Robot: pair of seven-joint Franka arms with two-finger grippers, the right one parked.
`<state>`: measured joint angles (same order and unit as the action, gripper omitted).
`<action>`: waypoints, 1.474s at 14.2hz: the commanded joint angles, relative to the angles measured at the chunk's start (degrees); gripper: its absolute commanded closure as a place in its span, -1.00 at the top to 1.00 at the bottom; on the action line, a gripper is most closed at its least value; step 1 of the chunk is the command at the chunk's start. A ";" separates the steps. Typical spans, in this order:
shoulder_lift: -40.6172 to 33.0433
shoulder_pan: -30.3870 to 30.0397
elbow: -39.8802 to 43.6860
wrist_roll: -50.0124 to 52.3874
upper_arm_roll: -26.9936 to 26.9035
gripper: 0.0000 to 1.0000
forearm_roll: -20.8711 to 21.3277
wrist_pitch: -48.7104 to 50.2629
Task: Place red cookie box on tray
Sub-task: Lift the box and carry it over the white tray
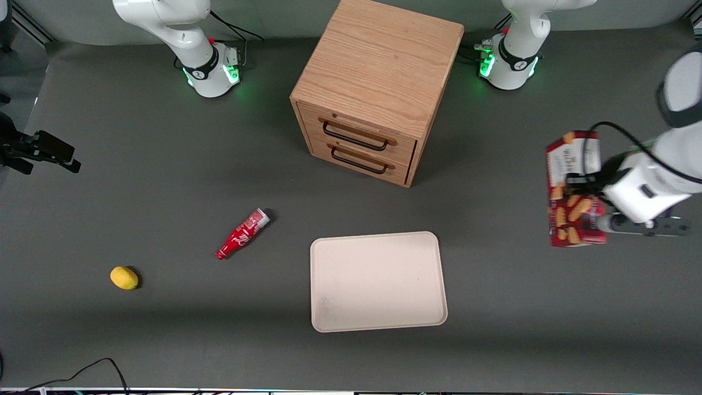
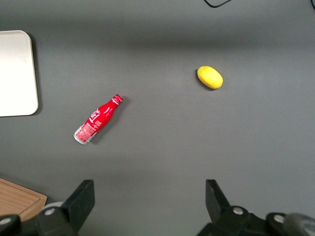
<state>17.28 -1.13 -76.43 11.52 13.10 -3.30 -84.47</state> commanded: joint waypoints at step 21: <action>32.55 6.05 -0.56 35.06 14.68 -1.00 31.68 -46.48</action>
<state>49.26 4.63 -77.53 44.14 27.72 26.42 -129.49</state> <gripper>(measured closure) 0.744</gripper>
